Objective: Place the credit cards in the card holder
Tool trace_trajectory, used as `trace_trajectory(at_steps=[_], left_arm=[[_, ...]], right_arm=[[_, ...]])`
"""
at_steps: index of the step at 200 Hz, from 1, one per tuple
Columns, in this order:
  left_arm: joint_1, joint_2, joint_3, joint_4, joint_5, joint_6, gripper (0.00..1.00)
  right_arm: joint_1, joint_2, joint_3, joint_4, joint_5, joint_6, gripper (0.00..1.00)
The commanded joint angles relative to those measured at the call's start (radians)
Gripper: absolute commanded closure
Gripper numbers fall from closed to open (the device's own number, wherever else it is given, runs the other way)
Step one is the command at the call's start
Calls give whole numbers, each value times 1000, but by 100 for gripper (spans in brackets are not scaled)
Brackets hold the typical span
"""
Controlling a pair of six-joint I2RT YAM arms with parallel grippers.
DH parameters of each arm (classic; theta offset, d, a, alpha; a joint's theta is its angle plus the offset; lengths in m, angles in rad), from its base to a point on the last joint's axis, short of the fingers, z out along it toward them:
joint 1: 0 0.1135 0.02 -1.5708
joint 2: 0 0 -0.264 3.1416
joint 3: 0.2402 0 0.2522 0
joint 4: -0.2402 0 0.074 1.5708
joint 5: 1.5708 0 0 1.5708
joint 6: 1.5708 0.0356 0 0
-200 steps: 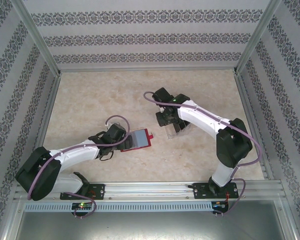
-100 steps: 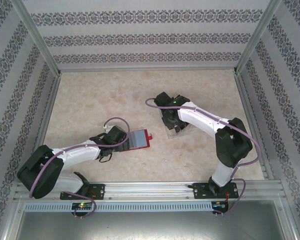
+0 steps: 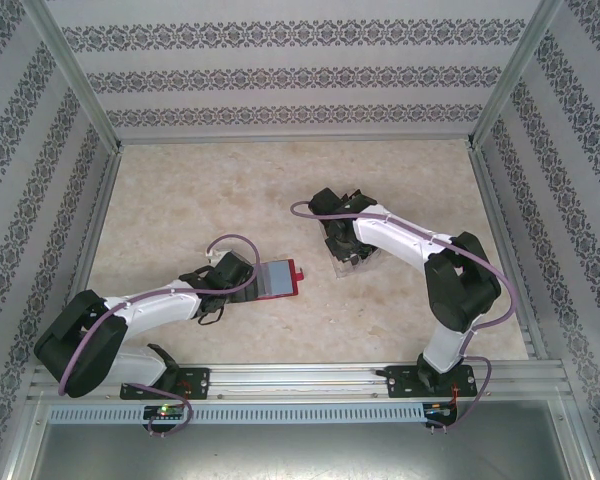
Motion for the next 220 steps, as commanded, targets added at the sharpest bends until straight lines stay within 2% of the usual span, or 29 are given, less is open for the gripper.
trace_trajectory(at_steps=[1, 47, 107, 160, 220], left_arm=[[-8, -5, 0, -54, -23, -4, 0], [-8, -8, -3, -49, -21, -3, 0], [-8, -11, -1, -47, -20, -2, 0], [-8, -32, 18, -87, -41, 6, 0], [-5, -48, 27, -121, -61, 16, 0]], right_arm=[[-13, 14, -16, 2, 1, 2, 75], [-24, 18, -6, 4, -13, 3, 82], [-38, 16, -5, 6, -48, -2, 100], [-52, -82, 34, 0, -127, 13, 100], [-50, -210, 44, 95, -325, 97, 100]])
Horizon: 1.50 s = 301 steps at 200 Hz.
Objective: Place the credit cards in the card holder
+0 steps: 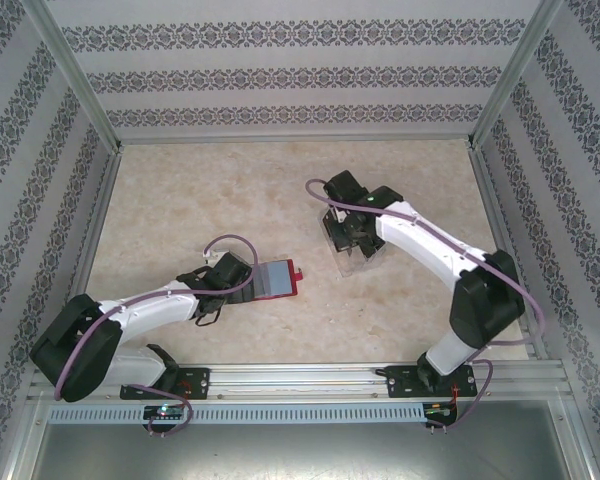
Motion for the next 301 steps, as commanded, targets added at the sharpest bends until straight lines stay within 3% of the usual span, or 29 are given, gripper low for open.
trace_trajectory(at_steps=[1, 33, 71, 112, 152, 201, 258, 301], left_arm=[[-5, -17, 24, -55, -33, 16, 0], [5, -23, 31, -83, -51, 18, 0], [25, -21, 32, -96, -54, 32, 0], [30, -13, 36, -107, -63, 43, 0], [33, 10, 55, -134, -78, 33, 0], [49, 31, 68, -142, -69, 35, 0], [47, -104, 59, -76, -1, 55, 0], [33, -83, 46, -35, 50, 39, 0]], right_arm=[[-1, -44, 11, 57, -115, 61, 100], [9, -110, -77, 237, -295, 176, 100], [81, -129, -270, 607, -432, 363, 100], [189, -46, -399, 918, -449, 462, 100], [218, 15, -511, 1159, -438, 525, 100], [218, 45, -575, 1239, -423, 542, 100], [216, 25, -601, 1233, -409, 541, 100], [200, 31, -614, 1240, -416, 549, 100]])
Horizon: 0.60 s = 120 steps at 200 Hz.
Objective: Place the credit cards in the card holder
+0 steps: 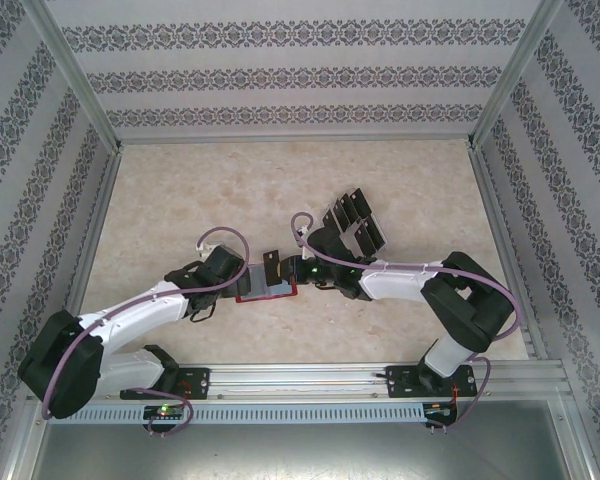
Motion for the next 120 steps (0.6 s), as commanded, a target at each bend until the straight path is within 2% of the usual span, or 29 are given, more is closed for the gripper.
trace_trajectory(at_steps=[1, 41, 120], left_arm=[[-8, 19, 3, 42, 33, 2, 0], [-30, 83, -23, 61, 27, -27, 0], [-31, 178, 13, -63, -62, -73, 0]], right_arm=[[-14, -7, -15, 37, 9, 9, 100], [-24, -4, -28, 57, -13, 14, 100], [-28, 46, -45, 139, -62, 51, 100]])
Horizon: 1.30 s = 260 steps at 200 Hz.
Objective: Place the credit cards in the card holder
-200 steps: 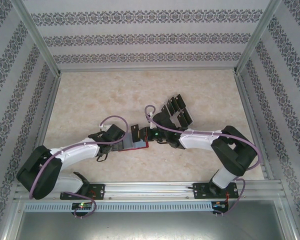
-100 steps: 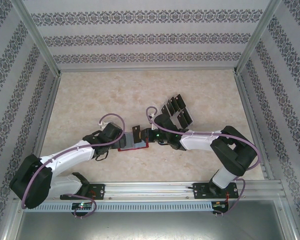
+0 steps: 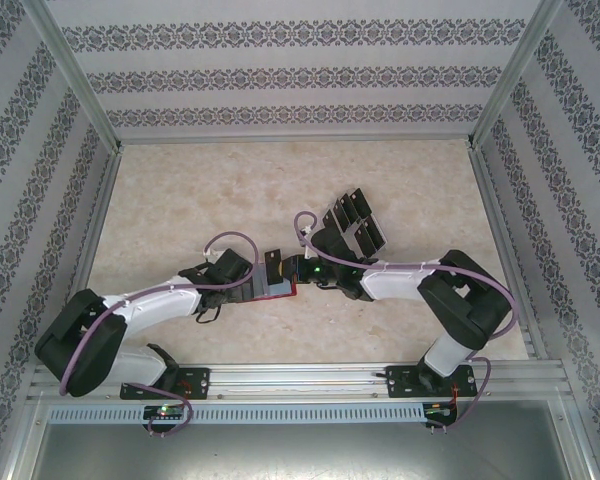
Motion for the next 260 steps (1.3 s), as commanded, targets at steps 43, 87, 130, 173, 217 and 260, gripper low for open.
trace_trajectory(at_steps=[43, 87, 130, 173, 217, 260], left_arm=[[-10, 30, 13, -101, -68, -41, 0], [-10, 18, 7, -92, -63, -37, 0], [-9, 17, 3, -89, -60, -36, 0], [-10, 9, 0, -88, -52, -40, 0], [-9, 6, 0, -90, -53, -38, 0], [-9, 7, -2, -89, -53, -38, 0]], right_arm=[[-6, 47, -24, 90, -42, 38, 100], [-5, 79, -24, 133, -52, 64, 100], [-2, 105, -26, 163, -54, 85, 100], [-3, 133, -33, 198, -60, 113, 100], [-4, 145, -44, 214, -60, 124, 100], [-3, 161, -53, 232, -68, 148, 100]])
